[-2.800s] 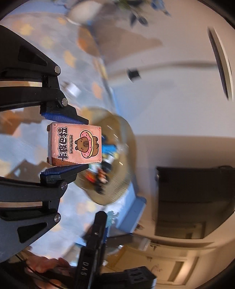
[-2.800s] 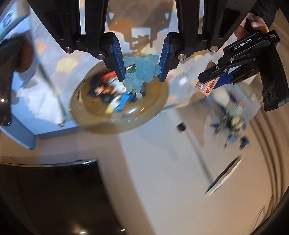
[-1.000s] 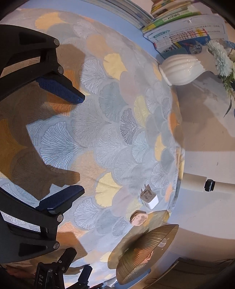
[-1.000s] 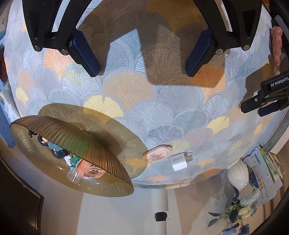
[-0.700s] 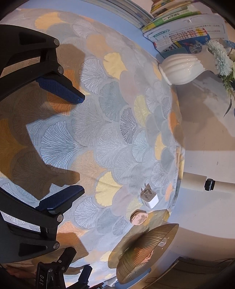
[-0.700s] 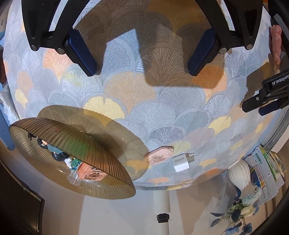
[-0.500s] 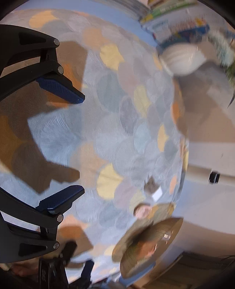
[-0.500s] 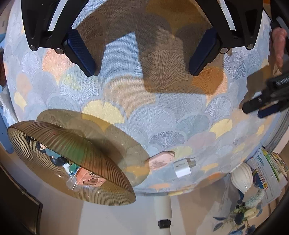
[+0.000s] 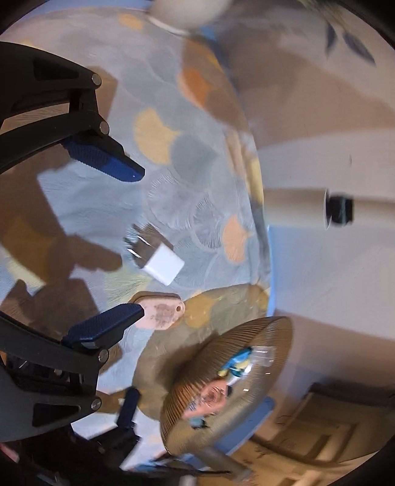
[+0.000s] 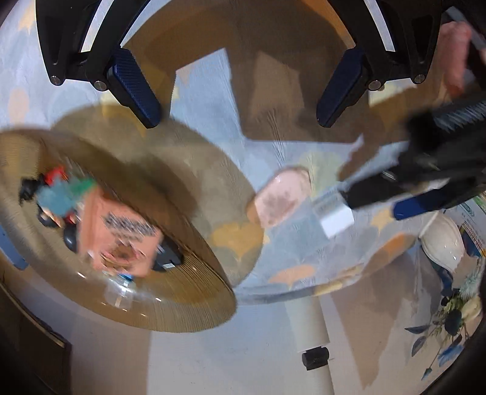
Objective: Organize rigid objects
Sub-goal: 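Grasp the white charger with the left tool while the right tool grasps the pink item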
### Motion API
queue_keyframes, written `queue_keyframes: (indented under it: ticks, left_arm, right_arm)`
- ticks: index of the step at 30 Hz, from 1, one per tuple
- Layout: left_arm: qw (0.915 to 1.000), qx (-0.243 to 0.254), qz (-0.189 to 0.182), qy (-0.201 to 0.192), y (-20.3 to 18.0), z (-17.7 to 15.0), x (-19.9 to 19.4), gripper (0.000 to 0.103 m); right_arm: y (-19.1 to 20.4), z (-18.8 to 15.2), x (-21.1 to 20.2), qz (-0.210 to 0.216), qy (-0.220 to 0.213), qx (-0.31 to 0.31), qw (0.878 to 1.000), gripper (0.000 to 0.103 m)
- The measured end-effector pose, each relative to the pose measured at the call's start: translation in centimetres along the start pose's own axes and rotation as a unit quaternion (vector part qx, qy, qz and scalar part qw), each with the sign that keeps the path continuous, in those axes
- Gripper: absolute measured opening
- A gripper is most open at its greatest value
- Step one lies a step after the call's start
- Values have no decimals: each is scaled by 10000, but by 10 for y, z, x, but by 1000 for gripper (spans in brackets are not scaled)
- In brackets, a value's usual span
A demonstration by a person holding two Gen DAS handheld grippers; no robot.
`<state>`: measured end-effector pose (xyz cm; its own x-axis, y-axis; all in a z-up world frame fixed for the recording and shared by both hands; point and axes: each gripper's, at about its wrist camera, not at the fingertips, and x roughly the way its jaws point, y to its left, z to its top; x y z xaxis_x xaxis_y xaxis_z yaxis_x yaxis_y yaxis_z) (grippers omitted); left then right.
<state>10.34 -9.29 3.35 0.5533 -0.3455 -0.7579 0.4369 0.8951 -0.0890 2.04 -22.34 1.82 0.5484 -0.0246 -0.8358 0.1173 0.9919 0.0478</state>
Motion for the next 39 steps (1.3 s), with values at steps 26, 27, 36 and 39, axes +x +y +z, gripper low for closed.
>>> queue_keyframes:
  ticks: [26, 27, 36, 39]
  left_arm:
    - [9956, -756, 549, -84, 52, -46, -38, 28]
    - [9958, -743, 541, -53, 48, -52, -41, 28]
    - [9970, -594, 492, 1, 8, -105, -74, 28]
    - [9970, -600, 495, -24, -1, -120, -83, 28]
  right_arm:
    - [56, 50, 37, -209, -159, -279, 9993, 62]
    - [57, 48, 35, -115, -232, -413, 9988, 55]
    - [51, -4, -6, 1465, -176, -1519, 9773, 35]
    - [46, -43, -30, 1439, -158, -2048, 9680, 35]
